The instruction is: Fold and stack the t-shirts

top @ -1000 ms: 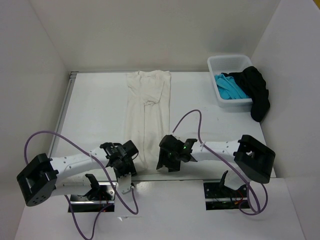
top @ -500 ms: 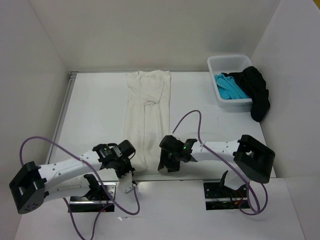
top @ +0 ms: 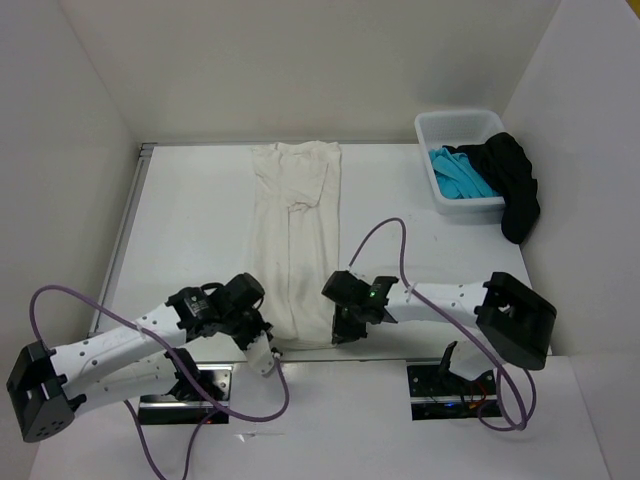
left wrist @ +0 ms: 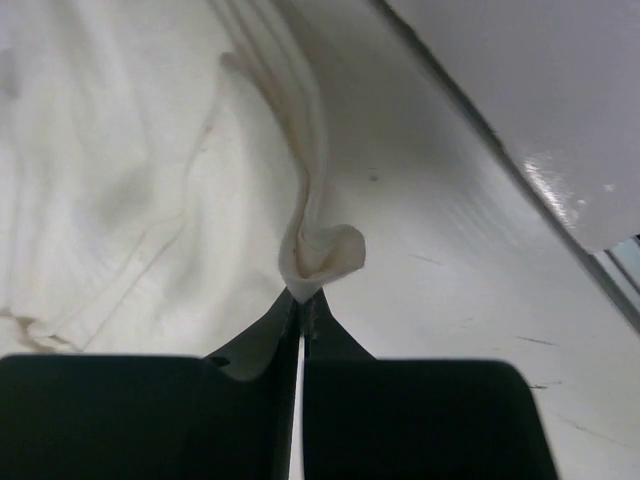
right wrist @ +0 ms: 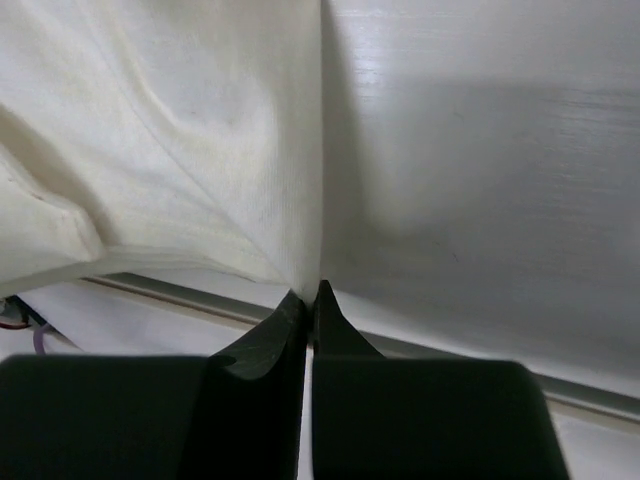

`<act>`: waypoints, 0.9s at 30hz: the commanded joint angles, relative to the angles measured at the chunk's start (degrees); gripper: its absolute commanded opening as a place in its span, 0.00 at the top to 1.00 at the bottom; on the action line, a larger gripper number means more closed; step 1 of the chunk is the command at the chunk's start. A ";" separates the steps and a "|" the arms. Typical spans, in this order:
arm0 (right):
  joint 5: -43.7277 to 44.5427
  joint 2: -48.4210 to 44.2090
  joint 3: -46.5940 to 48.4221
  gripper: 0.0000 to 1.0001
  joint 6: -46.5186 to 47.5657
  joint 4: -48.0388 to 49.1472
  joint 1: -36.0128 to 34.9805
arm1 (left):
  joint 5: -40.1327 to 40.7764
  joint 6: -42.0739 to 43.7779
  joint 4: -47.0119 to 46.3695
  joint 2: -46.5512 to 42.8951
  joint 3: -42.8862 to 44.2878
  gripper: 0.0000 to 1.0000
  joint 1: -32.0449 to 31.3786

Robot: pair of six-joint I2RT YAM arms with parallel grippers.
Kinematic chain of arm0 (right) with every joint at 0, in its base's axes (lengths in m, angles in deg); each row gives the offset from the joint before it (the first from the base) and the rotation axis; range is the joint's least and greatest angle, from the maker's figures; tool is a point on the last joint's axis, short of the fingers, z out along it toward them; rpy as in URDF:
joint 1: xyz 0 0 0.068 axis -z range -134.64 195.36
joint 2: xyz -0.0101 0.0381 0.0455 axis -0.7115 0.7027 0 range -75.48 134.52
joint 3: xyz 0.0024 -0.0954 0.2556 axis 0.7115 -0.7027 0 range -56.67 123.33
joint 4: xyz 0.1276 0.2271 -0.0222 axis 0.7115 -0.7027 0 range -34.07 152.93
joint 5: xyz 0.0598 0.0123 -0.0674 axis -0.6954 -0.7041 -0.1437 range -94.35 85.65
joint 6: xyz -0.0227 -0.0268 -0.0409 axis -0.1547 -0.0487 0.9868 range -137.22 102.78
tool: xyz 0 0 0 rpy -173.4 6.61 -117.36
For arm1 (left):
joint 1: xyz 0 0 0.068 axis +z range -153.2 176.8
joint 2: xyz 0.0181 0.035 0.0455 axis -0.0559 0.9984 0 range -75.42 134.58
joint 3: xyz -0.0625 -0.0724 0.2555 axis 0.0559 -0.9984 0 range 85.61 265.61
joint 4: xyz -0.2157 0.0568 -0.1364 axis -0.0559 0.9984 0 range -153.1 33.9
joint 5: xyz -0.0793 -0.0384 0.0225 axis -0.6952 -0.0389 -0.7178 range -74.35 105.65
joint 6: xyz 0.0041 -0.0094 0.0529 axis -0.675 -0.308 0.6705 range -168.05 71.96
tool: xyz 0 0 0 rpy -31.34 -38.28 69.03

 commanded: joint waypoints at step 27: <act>-17.52 21.10 44.41 1.00 42.57 -16.63 37.04 | -18.68 -41.29 -13.05 31.98 36.70 1.00 31.50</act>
